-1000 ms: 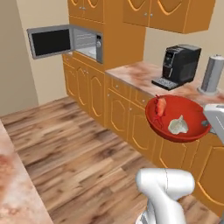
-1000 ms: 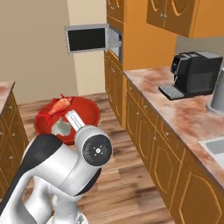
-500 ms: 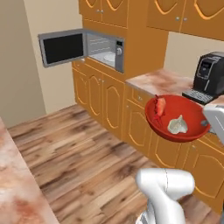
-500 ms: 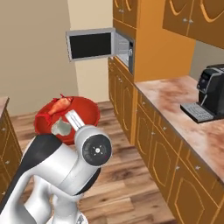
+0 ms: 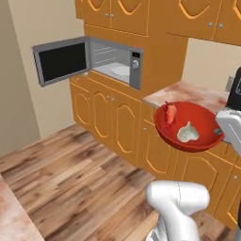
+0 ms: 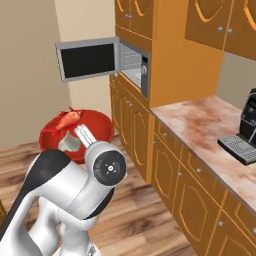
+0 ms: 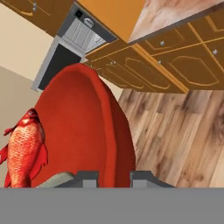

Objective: Place the bowl containing the garlic and fish in the microwave. Close the microwave door and press the start button to microwave the meal.

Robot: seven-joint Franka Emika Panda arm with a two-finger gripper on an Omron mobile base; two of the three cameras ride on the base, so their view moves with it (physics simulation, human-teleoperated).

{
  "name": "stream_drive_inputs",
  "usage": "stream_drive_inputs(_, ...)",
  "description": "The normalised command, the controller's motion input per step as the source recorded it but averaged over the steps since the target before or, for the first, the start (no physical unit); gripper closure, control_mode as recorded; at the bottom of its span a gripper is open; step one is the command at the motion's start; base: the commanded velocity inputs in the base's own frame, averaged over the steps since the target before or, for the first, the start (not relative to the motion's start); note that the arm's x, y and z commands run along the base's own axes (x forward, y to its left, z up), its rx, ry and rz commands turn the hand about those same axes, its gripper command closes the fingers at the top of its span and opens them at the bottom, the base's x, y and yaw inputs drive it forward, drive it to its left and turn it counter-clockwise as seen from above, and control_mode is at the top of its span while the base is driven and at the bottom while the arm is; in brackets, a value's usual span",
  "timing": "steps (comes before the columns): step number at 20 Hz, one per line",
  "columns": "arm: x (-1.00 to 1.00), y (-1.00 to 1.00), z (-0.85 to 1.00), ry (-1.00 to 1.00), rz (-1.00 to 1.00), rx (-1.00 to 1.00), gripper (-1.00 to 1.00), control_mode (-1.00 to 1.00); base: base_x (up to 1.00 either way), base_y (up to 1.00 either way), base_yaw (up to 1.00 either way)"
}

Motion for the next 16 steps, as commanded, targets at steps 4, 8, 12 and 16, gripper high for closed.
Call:
stream_drive_inputs(4,0.00,0.00,0.00,0.00,0.00,0.00,1.00,1.00,1.00,0.51,-0.28)
stream_drive_inputs(8,0.00,0.00,0.00,0.00,0.00,0.00,1.00,1.00,1.00,0.48,-0.29)
stream_drive_inputs(12,0.00,0.00,0.00,0.00,0.00,0.00,1.00,1.00,1.00,0.18,-0.48)
stream_drive_inputs(16,0.00,0.00,0.00,0.00,0.00,0.00,1.00,1.00,0.95,0.19,-0.55)
